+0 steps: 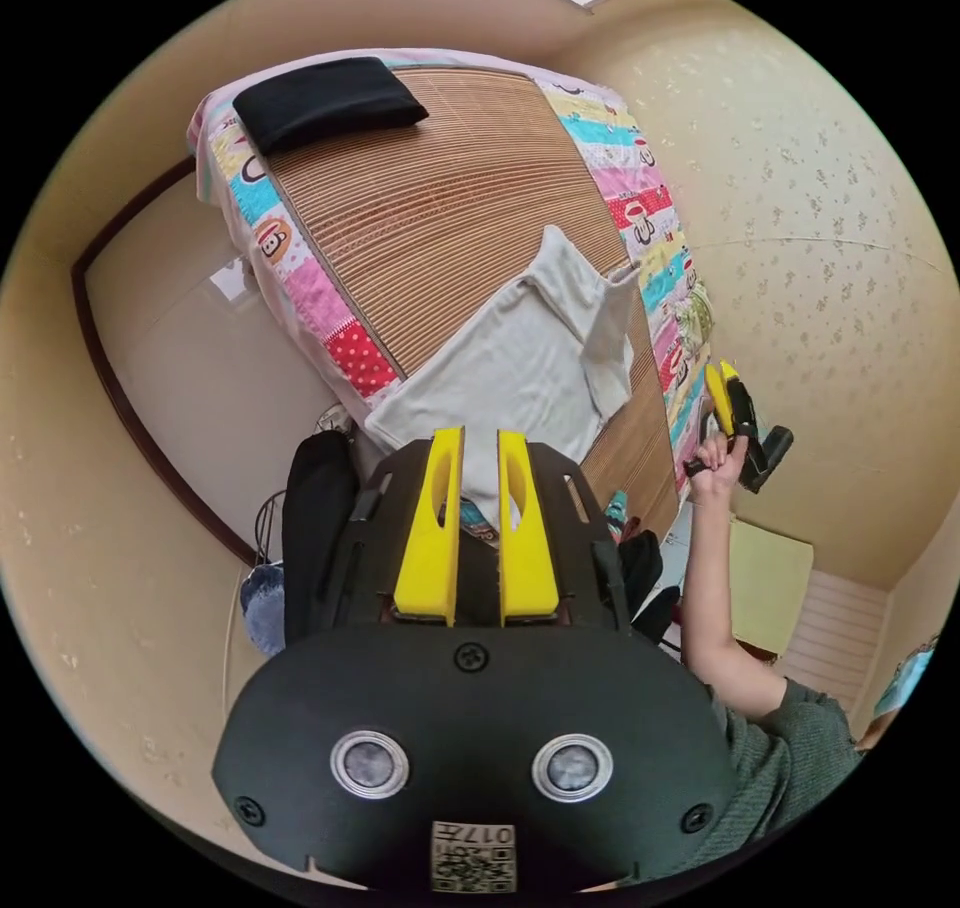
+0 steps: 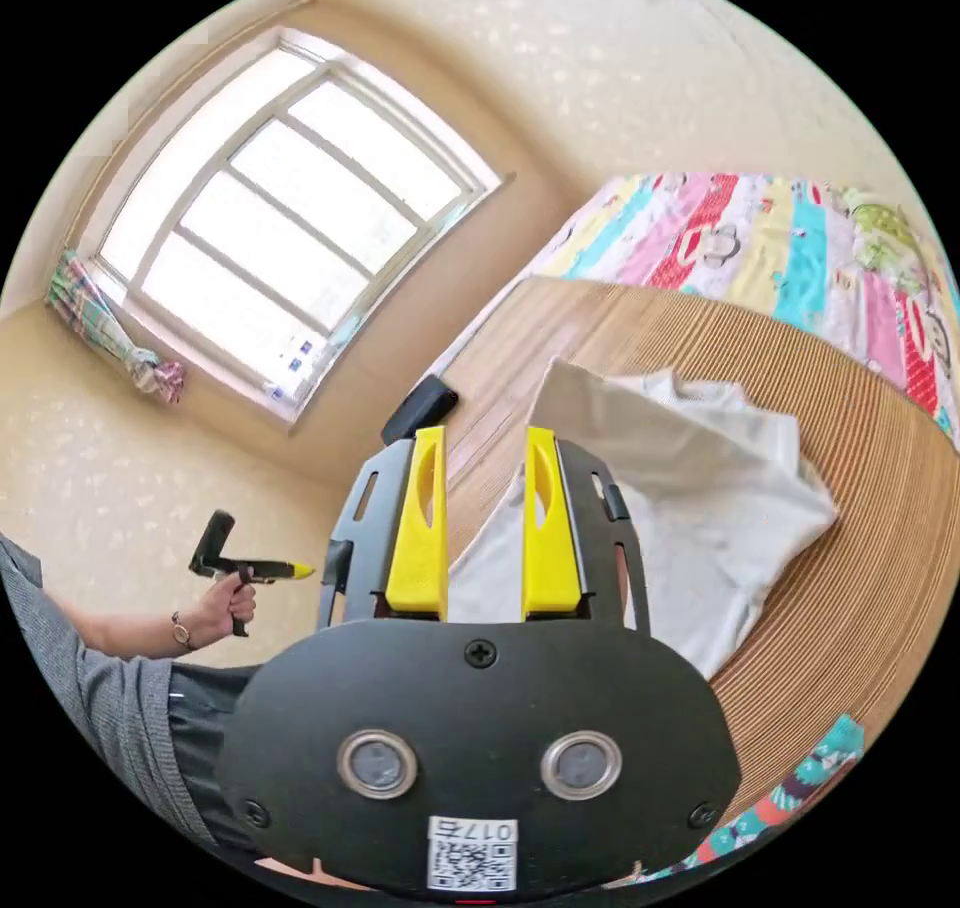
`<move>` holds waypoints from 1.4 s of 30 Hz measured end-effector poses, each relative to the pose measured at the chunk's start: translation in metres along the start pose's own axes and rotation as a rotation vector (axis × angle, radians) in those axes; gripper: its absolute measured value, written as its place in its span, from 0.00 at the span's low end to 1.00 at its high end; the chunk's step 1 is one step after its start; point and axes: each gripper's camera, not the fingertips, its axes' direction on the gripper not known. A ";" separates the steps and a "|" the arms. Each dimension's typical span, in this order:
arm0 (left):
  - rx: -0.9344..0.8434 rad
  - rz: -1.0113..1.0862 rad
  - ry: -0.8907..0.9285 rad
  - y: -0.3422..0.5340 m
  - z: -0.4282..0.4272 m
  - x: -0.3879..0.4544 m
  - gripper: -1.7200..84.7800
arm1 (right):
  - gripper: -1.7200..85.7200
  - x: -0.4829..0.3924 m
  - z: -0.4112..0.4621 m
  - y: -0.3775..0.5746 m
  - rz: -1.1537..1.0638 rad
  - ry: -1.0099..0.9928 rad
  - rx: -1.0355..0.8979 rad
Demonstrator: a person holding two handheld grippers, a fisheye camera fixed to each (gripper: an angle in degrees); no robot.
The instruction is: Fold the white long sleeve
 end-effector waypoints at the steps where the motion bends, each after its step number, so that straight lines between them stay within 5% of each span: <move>1: 0.006 -0.013 0.001 0.001 -0.003 -0.007 0.09 | 0.15 0.002 0.038 0.019 0.037 -0.018 -0.113; 5: 0.011 -0.044 -0.017 0.002 -0.006 -0.030 0.09 | 0.14 0.023 0.129 0.111 0.189 0.013 -0.484; 9: -0.083 0.056 -0.065 -0.019 0.015 -0.034 0.10 | 0.13 0.050 0.135 0.180 0.347 0.082 -0.632; 16: -0.479 0.390 -0.221 -0.099 0.126 -0.021 0.13 | 0.13 0.098 0.069 0.244 0.697 0.180 -0.572; 22: -0.789 0.381 -0.266 -0.160 0.222 -0.066 0.17 | 0.13 0.091 0.046 0.267 0.836 0.153 -0.574; 27: -0.878 0.460 -0.423 -0.194 0.253 -0.077 0.18 | 0.13 0.068 0.035 0.301 0.900 0.147 -0.658; 35: -0.928 0.146 -0.212 -0.225 0.277 -0.116 0.08 | 0.13 0.058 0.010 0.378 1.150 0.114 -0.530; 42: -1.016 0.481 -0.061 -0.232 0.201 -0.099 0.07 | 0.15 0.085 0.011 0.390 1.228 -0.059 -0.254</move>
